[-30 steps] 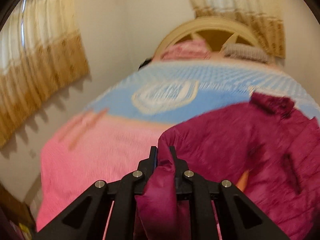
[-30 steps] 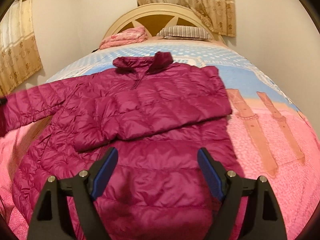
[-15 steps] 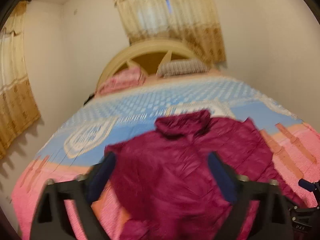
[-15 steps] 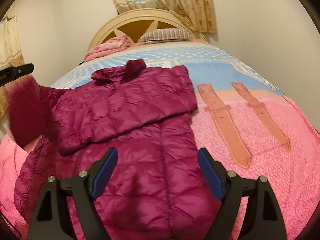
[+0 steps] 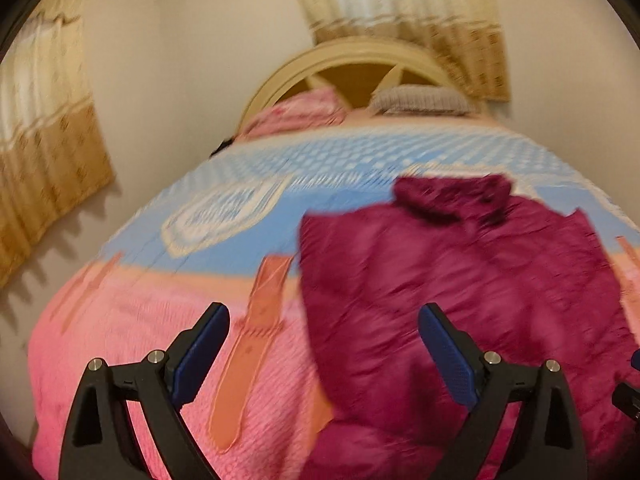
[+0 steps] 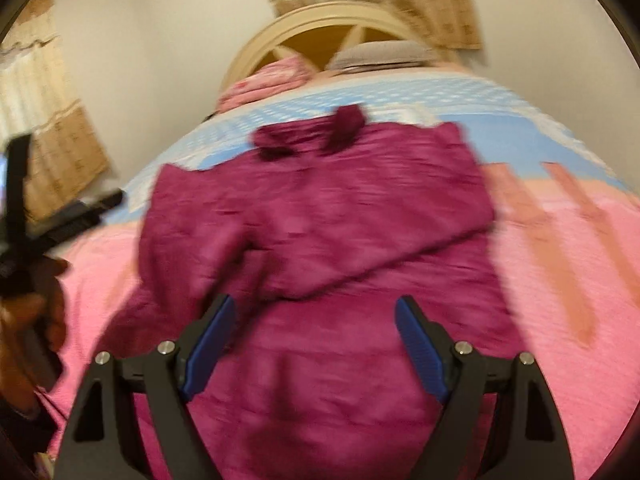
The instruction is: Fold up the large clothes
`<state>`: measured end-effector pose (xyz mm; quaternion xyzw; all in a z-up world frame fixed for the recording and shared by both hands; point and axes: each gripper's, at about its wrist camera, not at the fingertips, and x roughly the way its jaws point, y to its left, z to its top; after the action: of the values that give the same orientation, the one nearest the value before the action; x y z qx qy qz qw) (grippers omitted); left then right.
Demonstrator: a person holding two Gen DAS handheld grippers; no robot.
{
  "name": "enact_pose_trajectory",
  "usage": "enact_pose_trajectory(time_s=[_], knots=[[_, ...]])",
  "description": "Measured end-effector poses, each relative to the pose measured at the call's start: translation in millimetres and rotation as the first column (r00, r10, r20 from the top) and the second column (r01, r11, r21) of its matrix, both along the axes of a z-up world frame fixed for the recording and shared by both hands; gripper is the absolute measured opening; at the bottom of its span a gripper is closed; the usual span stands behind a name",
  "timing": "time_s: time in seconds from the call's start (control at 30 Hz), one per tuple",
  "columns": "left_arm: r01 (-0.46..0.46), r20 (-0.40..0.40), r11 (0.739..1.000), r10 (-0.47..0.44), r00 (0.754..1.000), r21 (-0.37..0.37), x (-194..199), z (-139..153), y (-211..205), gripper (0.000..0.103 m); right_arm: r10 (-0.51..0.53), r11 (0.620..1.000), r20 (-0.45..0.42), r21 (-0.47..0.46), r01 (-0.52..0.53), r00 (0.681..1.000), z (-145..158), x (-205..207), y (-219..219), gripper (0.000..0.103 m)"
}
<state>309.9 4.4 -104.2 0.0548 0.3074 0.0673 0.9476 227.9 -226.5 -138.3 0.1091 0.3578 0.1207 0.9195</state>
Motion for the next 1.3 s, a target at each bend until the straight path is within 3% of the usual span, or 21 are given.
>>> enact_pose_trajectory(time_s=[0.1, 0.17, 0.2, 0.23, 0.33, 0.5, 0.67, 0.77, 0.8, 0.93, 1.0, 1.07, 1.13, 1.23, 1.3], knots=[[-0.055, -0.044, 0.998, 0.053, 0.998, -0.039, 2.5, -16.5, 18.3, 0.096, 0.062, 0.998, -0.029, 0.017, -0.062, 0.998, -4.7, 18.6, 27.2, 0.084], [-0.079, -0.067, 0.996, 0.076, 0.995, -0.042, 5.0, -24.3, 25.9, 0.096, 0.107, 0.993, -0.069, 0.054, -0.103, 0.992, -13.3, 31.7, 38.9, 0.064], [-0.084, -0.076, 0.996, 0.081, 0.994, -0.037, 5.7, -27.5, 28.4, 0.096, 0.128, 0.990, -0.091, 0.065, -0.122, 0.988, -17.5, 37.6, 44.3, 0.036], [-0.085, -0.081, 0.996, 0.083, 0.993, -0.027, 6.0, -30.1, 30.8, 0.096, 0.141, 0.988, -0.103, 0.070, -0.134, 0.985, -19.3, 40.1, 47.1, 0.021], [-0.099, -0.083, 0.995, 0.098, 0.992, -0.008, 6.6, -31.9, 39.0, 0.096, 0.141, 0.988, -0.061, 0.071, -0.137, 0.988, -6.0, 28.3, 45.4, 0.012], [-0.120, -0.095, 0.993, 0.118, 0.988, -0.020, 15.8, -35.7, 47.5, 0.096, 0.109, 0.994, 0.009, 0.029, -0.109, 0.994, 19.1, -2.2, 18.7, 0.012], [-0.115, -0.122, 0.993, 0.113, 0.986, -0.013, 25.5, -40.2, 36.7, 0.096, 0.045, 0.999, -0.085, -0.018, -0.046, 0.995, -13.0, 7.6, -6.2, 0.013], [-0.091, -0.114, 0.996, 0.090, 0.989, -0.003, 28.7, -36.6, 26.2, 0.096, -0.017, 1.000, -0.129, -0.010, 0.016, 0.992, -27.5, 9.9, -20.2, 0.033], [-0.081, -0.109, 0.997, 0.080, 0.991, -0.005, 30.2, -34.0, 23.4, 0.096, -0.038, 0.999, -0.122, -0.002, 0.038, 0.992, -27.3, 8.1, -25.1, 0.048], [-0.041, -0.083, 0.999, 0.040, 0.996, -0.018, 40.1, -22.2, 11.0, 0.096, -0.153, 0.986, -0.071, -0.071, 0.148, 0.986, -5.6, -0.8, -39.2, 0.049], [-0.015, -0.072, 0.999, 0.012, 0.997, -0.038, 47.3, -17.8, 1.6, 0.096, -0.210, 0.974, -0.006, -0.088, 0.209, 0.978, 13.6, -8.0, -41.7, 0.053], [0.021, -0.072, 0.997, -0.027, 0.997, -0.074, 56.7, -16.4, -8.7, 0.096, -0.191, 0.975, 0.051, -0.107, 0.196, 0.980, 27.5, -8.2, -29.3, 0.053], [0.051, -0.091, 0.992, -0.062, 0.994, -0.113, 67.2, -20.7, -20.5, 0.096, -0.089, 0.988, 0.068, -0.117, 0.096, 0.994, 31.0, 2.3, -2.7, 0.052], [0.072, -0.144, 0.991, -0.088, 0.986, -0.109, 82.2, -40.2, -37.1, 0.096, -0.003, 0.996, 0.013, -0.084, 0.004, 1.000, 12.9, 23.2, 17.6, 0.048], [0.076, -0.185, 0.994, -0.088, 0.979, -0.072, 90.2, -59.5, -43.3, 0.096, 0.013, 0.993, -0.018, -0.117, -0.015, 1.000, -4.2, 33.6, 24.2, 0.045]])
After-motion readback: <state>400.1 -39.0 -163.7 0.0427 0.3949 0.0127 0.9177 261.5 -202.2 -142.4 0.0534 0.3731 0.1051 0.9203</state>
